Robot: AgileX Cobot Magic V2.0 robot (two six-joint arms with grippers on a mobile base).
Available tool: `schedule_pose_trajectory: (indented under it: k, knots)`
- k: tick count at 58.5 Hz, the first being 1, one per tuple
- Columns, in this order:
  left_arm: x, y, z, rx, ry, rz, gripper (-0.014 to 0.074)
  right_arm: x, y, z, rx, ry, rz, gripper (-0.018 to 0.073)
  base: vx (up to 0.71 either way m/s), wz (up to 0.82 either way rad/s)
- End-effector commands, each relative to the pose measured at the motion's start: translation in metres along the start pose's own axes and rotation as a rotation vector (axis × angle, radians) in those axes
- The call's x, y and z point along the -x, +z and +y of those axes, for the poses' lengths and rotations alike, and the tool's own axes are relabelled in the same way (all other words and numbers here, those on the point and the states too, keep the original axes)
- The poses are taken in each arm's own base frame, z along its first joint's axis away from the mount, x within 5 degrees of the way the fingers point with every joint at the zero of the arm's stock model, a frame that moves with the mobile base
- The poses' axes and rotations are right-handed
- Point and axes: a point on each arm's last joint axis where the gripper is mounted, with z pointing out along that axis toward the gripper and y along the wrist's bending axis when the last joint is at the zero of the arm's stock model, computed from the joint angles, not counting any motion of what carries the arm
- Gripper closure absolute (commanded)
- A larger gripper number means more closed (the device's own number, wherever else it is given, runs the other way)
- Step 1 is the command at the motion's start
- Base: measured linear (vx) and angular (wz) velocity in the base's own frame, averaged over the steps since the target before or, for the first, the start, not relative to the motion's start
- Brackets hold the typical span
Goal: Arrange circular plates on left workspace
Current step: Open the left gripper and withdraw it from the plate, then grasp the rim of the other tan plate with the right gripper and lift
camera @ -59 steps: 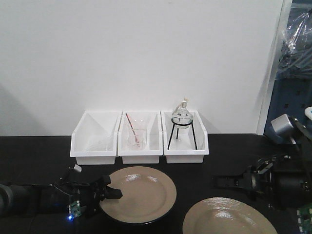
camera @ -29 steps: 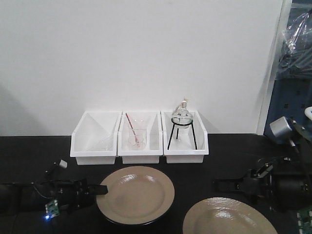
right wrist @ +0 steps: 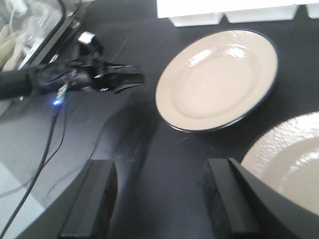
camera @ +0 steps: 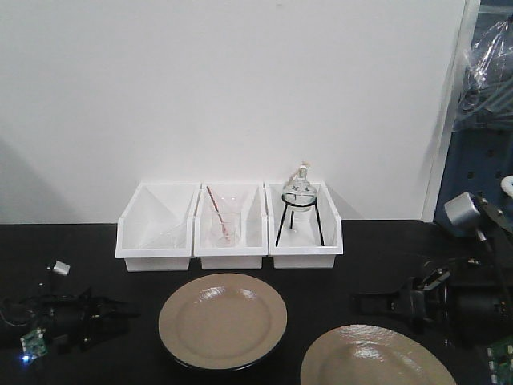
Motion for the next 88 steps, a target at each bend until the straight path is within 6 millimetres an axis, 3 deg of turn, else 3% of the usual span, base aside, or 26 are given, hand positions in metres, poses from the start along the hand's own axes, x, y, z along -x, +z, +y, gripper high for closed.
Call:
schedule_pose_trajectory:
  k: [1,6,12,23,36,47,61,70,88]
  knots:
    - [0.016,-0.026,-0.033,-0.125,0.002,-0.016,0.0422,0.013,-0.009,0.005,-0.026,0.045,-0.068,0.0121,0.0,0.0]
    - [0.012,-0.037,-0.033,-0.135,0.016,0.039,0.0608,0.012,-0.012,-0.002,-0.076,0.09,-0.053,0.0121,0.0,0.0]
    - [0.005,-0.046,-0.039,-0.09,0.057,0.094,0.0603,0.013,-0.022,-0.022,-0.124,0.189,-0.059,0.0121,0.0,0.0]
    - [-0.015,-0.062,-0.065,-0.076,0.122,0.106,0.0599,0.008,-0.051,-0.083,-0.199,0.385,-0.056,0.0121,0.0,0.0]
    - [-0.058,-0.086,-0.102,-0.072,0.218,0.097,0.0597,-0.013,-0.072,-0.15,-0.278,0.538,-0.024,0.0121,0.0,0.0]
    - [-0.094,-0.104,-0.121,0.023,0.33,0.033,0.0597,-0.028,-0.053,-0.177,-0.261,0.582,0.067,0.0121,0.0,0.0]
    - [-0.122,-0.119,-0.134,0.108,0.374,-0.028,0.0597,-0.043,-0.034,-0.203,-0.223,0.634,0.114,0.0121,0.0,0.0]
    - [-0.129,-0.123,-0.14,0.103,0.392,-0.037,0.0597,-0.049,-0.018,-0.214,-0.155,0.678,0.108,0.0121,0.0,0.0]
    - [-0.129,-0.123,-0.142,0.093,0.394,-0.032,0.0597,-0.054,0.025,-0.212,-0.087,0.647,0.14,0.0121,0.0,0.0]
